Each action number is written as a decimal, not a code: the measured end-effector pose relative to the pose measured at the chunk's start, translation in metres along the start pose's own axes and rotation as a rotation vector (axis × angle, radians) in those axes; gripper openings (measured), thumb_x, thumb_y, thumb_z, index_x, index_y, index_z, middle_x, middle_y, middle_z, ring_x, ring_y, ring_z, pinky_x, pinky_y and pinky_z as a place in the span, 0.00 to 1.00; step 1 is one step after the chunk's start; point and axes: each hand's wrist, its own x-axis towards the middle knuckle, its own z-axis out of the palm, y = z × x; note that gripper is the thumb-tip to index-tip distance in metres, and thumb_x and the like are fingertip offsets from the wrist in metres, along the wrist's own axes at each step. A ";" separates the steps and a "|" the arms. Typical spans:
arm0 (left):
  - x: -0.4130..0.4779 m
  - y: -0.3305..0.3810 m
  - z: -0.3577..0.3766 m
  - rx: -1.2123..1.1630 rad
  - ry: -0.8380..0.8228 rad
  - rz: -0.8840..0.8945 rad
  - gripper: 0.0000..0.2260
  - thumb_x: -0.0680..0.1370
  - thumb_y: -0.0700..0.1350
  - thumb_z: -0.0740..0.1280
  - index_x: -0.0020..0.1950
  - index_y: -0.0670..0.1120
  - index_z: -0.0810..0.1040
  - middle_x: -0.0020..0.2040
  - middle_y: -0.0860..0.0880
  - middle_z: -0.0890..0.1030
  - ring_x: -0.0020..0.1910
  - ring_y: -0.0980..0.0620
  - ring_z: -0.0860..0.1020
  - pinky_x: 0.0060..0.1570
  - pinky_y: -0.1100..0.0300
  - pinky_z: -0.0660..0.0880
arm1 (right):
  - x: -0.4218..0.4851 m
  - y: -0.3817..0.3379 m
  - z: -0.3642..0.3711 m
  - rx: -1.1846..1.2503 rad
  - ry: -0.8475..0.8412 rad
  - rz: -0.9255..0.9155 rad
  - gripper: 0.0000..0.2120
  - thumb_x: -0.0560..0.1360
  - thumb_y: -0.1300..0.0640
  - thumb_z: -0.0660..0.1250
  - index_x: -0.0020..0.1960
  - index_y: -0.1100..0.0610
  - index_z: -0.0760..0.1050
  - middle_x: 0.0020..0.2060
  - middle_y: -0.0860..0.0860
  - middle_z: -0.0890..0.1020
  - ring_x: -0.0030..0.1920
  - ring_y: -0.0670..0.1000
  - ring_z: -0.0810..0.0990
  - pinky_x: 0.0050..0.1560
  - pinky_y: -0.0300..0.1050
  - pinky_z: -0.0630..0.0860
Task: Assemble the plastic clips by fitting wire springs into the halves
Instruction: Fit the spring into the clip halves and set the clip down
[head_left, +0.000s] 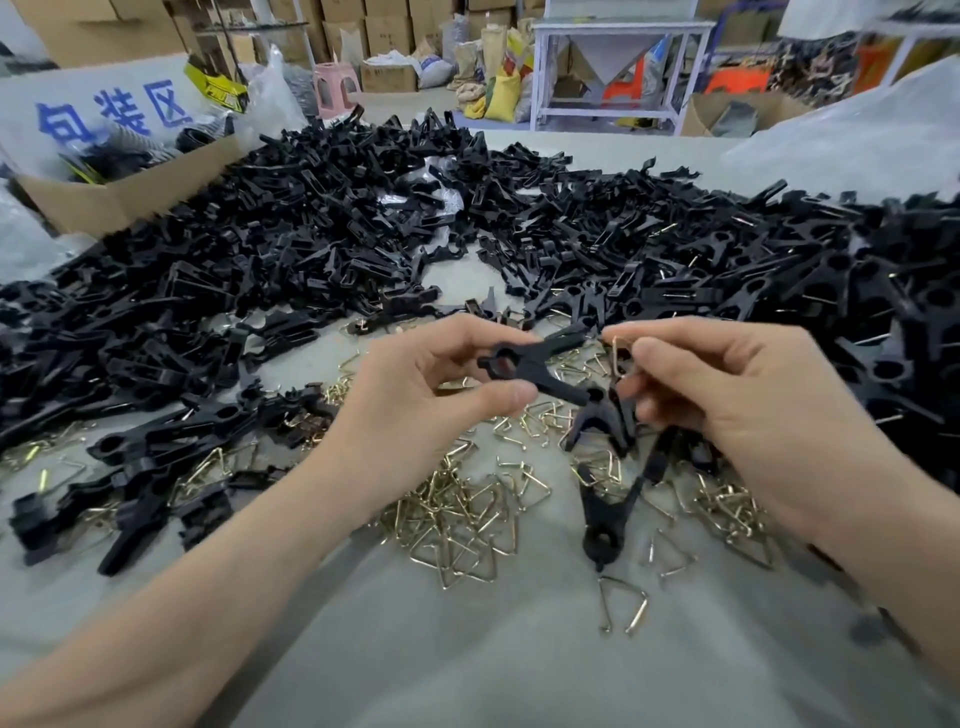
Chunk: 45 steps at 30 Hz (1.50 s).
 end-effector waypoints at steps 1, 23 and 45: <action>0.000 0.000 0.002 0.000 -0.014 0.000 0.13 0.65 0.47 0.74 0.48 0.57 0.83 0.44 0.51 0.85 0.41 0.49 0.82 0.44 0.61 0.80 | 0.001 -0.001 0.000 -0.014 -0.018 -0.004 0.10 0.74 0.64 0.66 0.42 0.54 0.84 0.31 0.53 0.83 0.28 0.45 0.78 0.31 0.33 0.76; -0.003 -0.004 0.008 -0.038 -0.031 0.002 0.11 0.68 0.44 0.75 0.49 0.54 0.83 0.44 0.47 0.84 0.42 0.48 0.82 0.42 0.64 0.78 | 0.004 0.002 -0.004 0.047 -0.135 0.044 0.14 0.72 0.70 0.65 0.46 0.55 0.84 0.35 0.54 0.82 0.32 0.46 0.79 0.34 0.34 0.77; -0.007 0.001 0.013 -0.074 0.009 0.019 0.11 0.67 0.44 0.75 0.48 0.53 0.82 0.44 0.49 0.85 0.41 0.55 0.83 0.41 0.66 0.78 | -0.006 0.001 0.013 0.433 0.124 0.365 0.05 0.60 0.62 0.69 0.35 0.61 0.81 0.31 0.54 0.83 0.28 0.44 0.79 0.28 0.32 0.76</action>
